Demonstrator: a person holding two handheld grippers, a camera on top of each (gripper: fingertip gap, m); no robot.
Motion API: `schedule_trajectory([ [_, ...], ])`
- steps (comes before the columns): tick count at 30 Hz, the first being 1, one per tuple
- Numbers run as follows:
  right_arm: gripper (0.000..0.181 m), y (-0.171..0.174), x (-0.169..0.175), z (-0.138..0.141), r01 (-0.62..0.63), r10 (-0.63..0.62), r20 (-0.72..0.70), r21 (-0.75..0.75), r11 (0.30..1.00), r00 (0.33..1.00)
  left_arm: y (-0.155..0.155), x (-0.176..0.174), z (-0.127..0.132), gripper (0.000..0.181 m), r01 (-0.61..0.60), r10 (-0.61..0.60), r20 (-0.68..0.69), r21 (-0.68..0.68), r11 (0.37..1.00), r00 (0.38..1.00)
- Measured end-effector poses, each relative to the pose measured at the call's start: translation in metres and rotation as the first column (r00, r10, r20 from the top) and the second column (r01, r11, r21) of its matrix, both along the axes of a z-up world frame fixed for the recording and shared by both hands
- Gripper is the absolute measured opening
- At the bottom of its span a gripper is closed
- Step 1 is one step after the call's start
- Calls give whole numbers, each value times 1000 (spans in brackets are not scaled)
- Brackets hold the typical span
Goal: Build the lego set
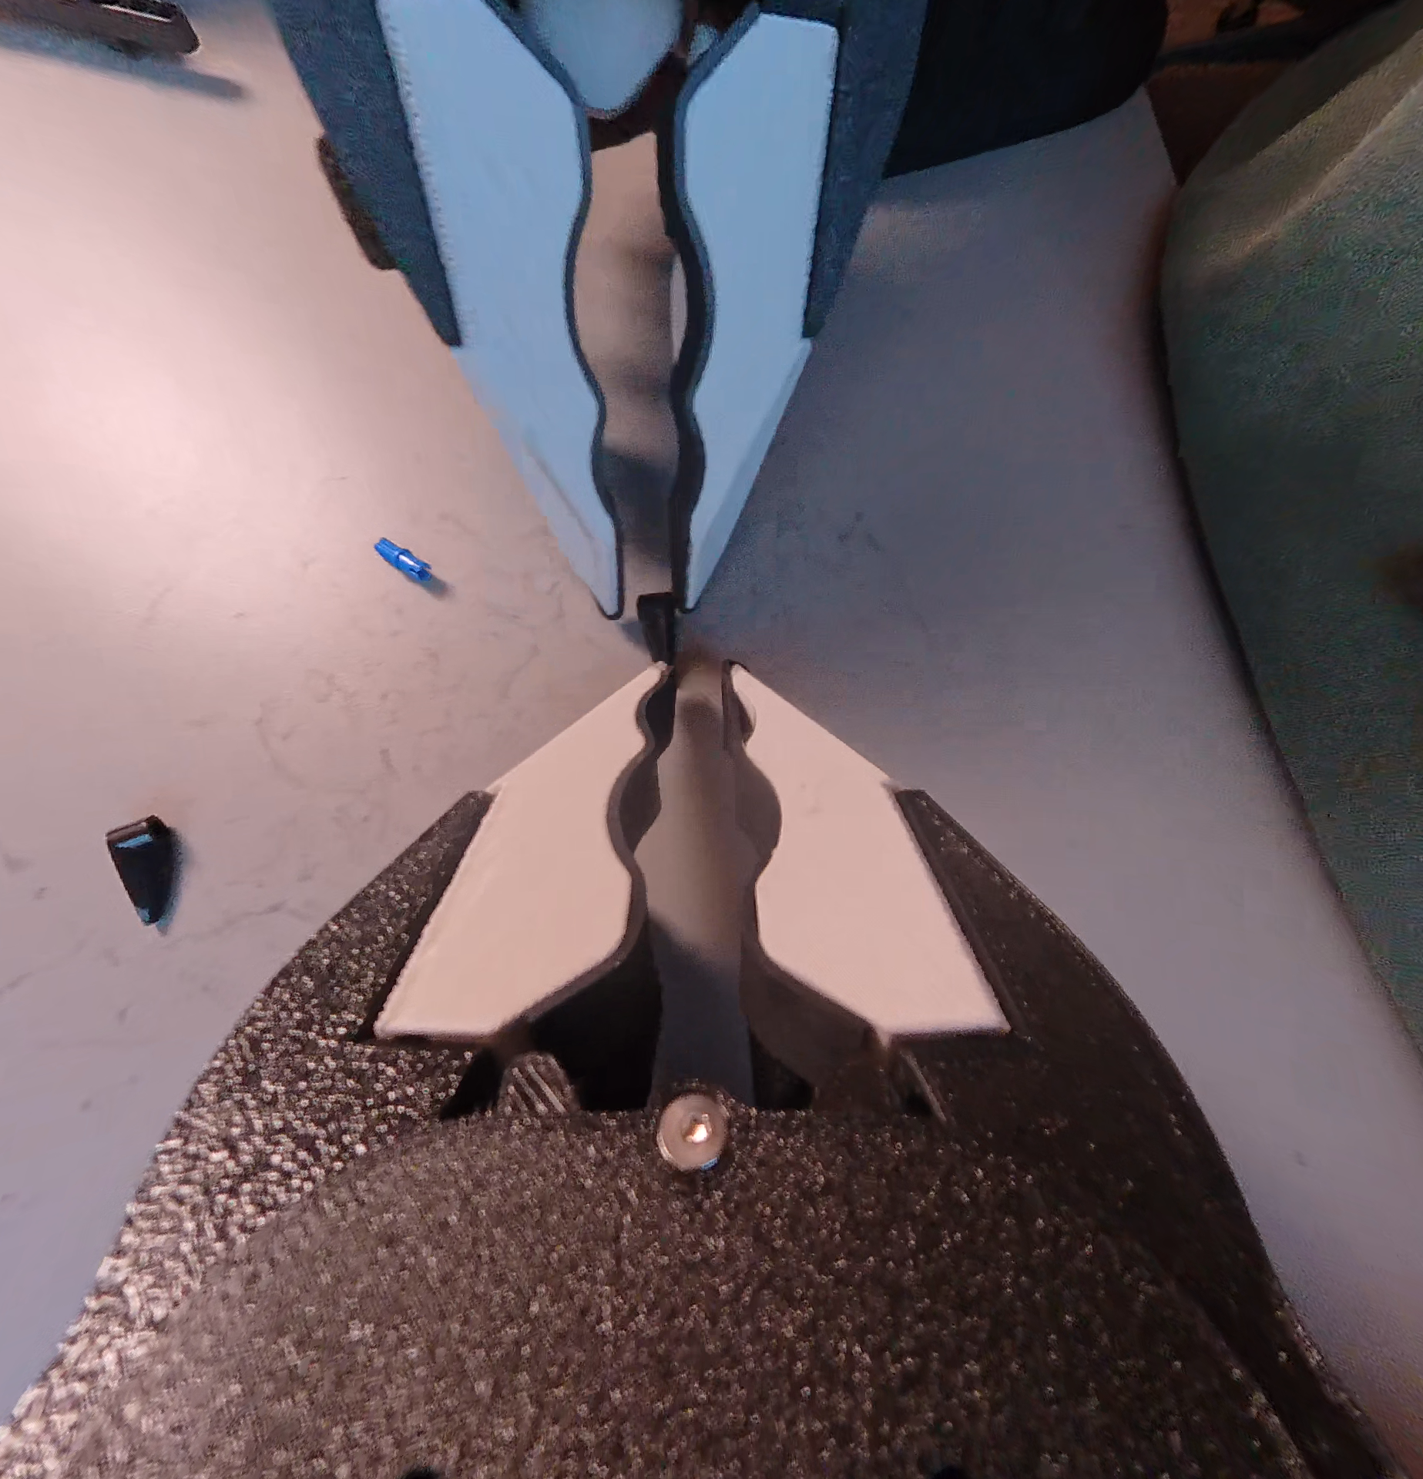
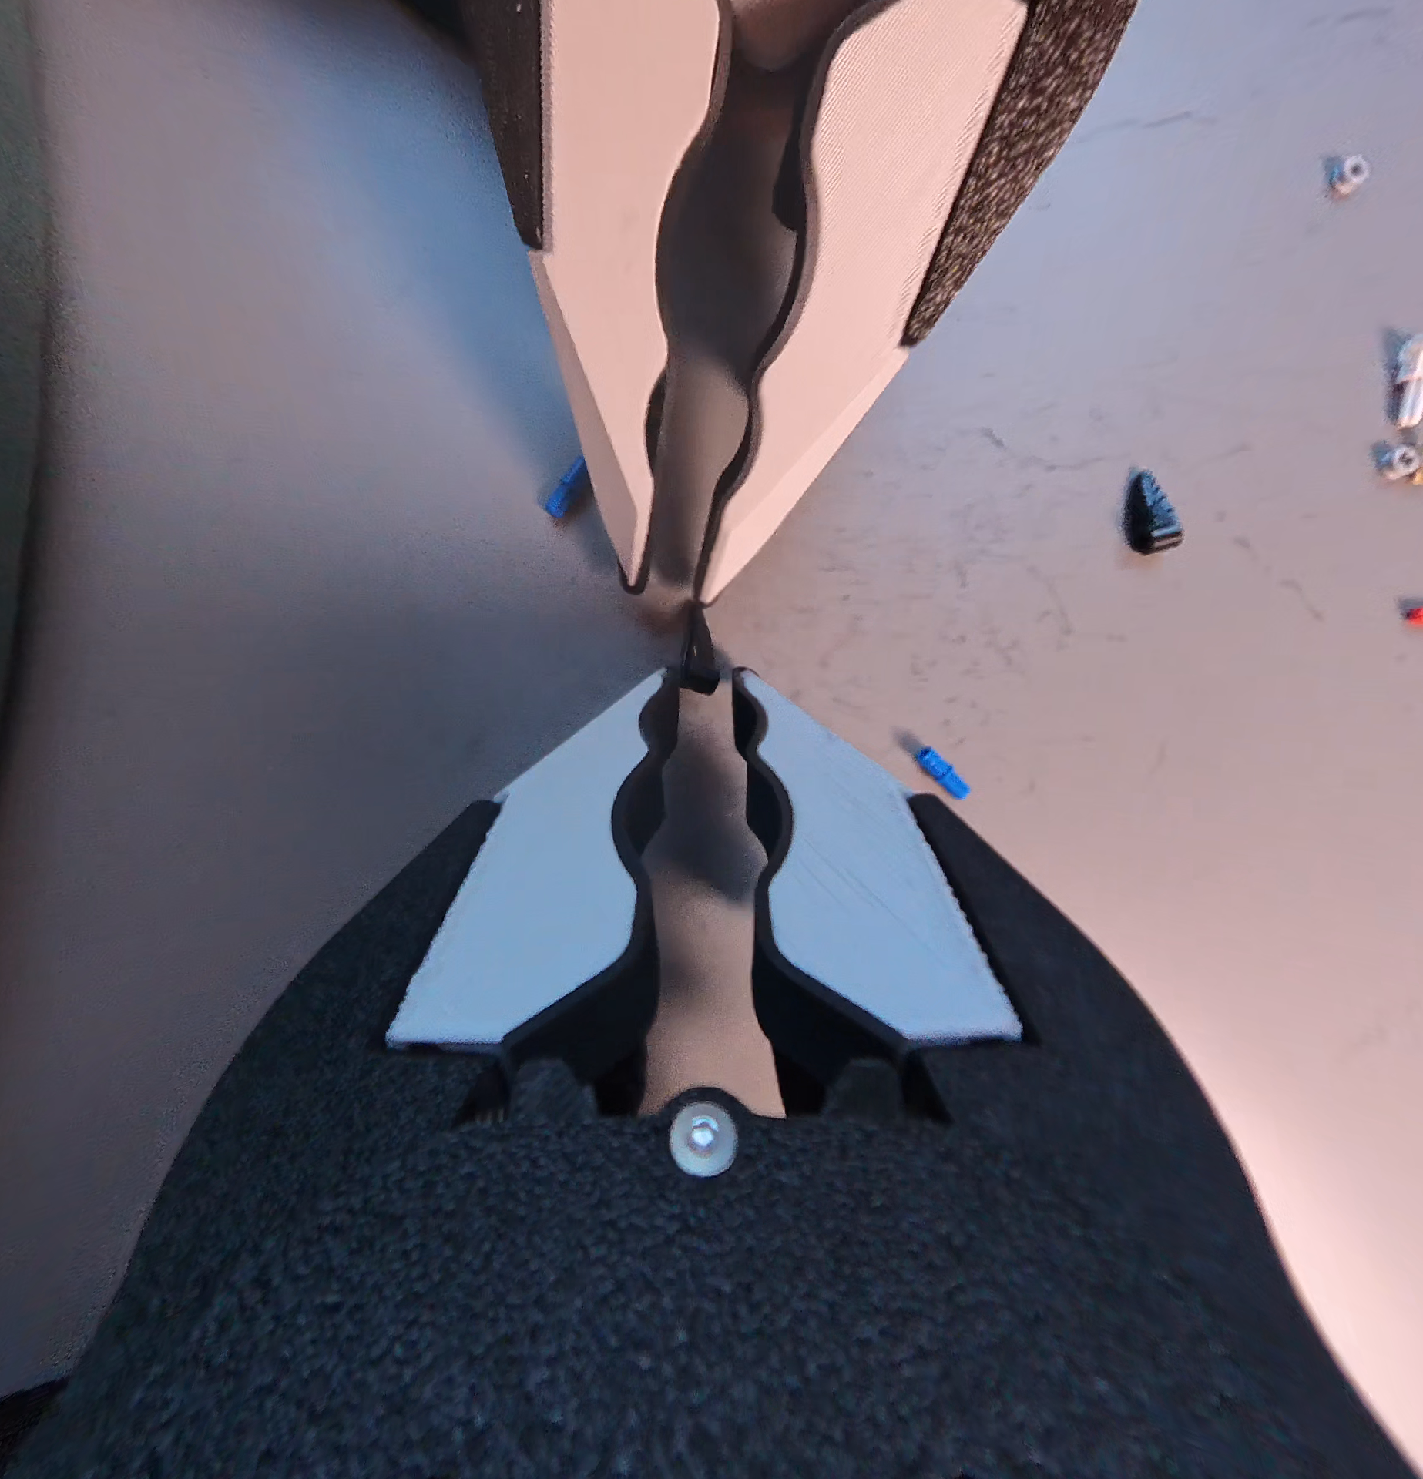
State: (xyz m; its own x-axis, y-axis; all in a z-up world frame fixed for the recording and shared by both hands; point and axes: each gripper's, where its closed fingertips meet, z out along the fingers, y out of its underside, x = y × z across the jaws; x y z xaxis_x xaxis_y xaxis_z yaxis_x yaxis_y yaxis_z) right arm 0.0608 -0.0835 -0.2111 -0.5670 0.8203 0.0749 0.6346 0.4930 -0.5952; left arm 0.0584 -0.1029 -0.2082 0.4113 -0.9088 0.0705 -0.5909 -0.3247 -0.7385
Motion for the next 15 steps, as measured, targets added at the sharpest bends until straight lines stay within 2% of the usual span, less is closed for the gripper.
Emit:
schedule_trajectory([
  [4, 18, 10, -19, 2, -72, 74, -31, 52, 996, 997, -8, -5, -1, 9, 25, -25, -3, -44, 999, 1000],
  [10, 17, 25, -32, 5, -26, 30, -84, 46, 999, 996, 9, -26, 6, 8, -81, 81, 10, 1, 997, 997],
  [15, 15, 15, -24, 1, -13, 10, -89, -27, 1000, 996, 25, -33, 5, 17, -150, 151, -12, 64, 987, 988],
])
